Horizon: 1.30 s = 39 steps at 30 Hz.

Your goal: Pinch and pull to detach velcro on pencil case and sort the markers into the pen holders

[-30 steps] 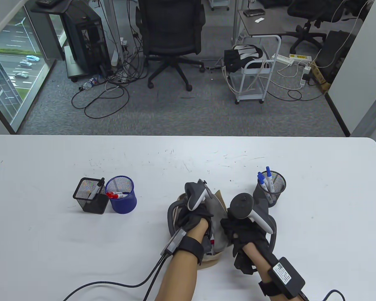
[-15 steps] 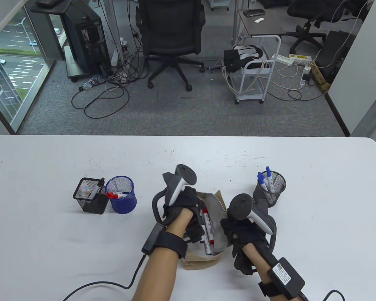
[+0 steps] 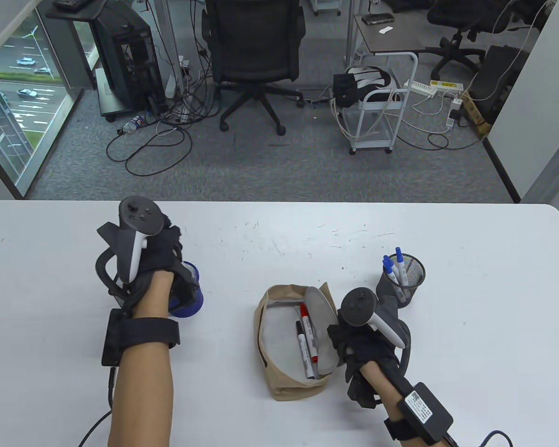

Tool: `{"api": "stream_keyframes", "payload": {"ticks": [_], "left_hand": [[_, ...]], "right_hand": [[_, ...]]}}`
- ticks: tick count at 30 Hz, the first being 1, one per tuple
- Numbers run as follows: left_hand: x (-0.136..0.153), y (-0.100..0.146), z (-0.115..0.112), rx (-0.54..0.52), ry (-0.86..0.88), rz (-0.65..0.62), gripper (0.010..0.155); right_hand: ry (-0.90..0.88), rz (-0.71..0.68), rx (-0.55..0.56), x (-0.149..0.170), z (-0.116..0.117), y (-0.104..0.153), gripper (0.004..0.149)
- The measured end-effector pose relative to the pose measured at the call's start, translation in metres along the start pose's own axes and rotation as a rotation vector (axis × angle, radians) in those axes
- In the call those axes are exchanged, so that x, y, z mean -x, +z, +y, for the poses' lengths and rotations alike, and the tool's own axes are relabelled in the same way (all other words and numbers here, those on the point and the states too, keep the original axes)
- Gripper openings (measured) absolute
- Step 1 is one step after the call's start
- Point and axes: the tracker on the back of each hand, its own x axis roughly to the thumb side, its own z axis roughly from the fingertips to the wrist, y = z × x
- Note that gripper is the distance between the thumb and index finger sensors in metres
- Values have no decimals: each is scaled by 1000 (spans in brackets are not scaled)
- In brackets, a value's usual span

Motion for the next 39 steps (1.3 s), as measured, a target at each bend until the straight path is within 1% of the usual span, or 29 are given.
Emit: {"api": "stream_keyframes", "payload": {"ticks": [2,7,10,12,14,16,19,23,26,27,28,31,35,37,39], "left_hand": [[16,-7,1,-31,-32,41,48],[44,-19,-4,-46,-69,86,49],[52,-20,-7,-53,-65,103,56],[51,-18,-8,-48,-80,92,57],[44,-13,-8,-28,-67,69,56],[30,-4,-8,6,-50,26,55],[-2,16,-12,78,-24,-56,54],[-51,46,-25,201,-37,-160,53],[-82,71,-43,277,-59,-230,53],[-93,80,-53,316,-67,-253,53],[-98,85,-59,343,-70,-260,53],[-116,105,-90,495,-96,-267,54],[-126,121,-132,656,-155,-240,55],[-128,124,-154,705,-197,-224,56],[-128,126,-173,732,-206,-200,57]], "right_hand": [[0,0,-1,0,0,0,57],[2,-1,-1,-1,0,0,57],[3,0,0,0,0,0,57],[1,0,1,0,0,0,57],[2,0,1,-1,0,0,57],[4,-1,1,-1,0,0,57],[5,-2,2,-1,0,0,57],[6,-1,4,-1,1,0,57],[8,-1,6,-1,1,1,57],[8,-1,6,-1,1,1,57],[8,-1,7,-1,1,1,57],[5,-1,5,-1,1,1,57],[4,-3,4,-1,1,1,57],[4,-3,2,-1,1,1,57],[3,-3,0,0,1,0,57]]}}
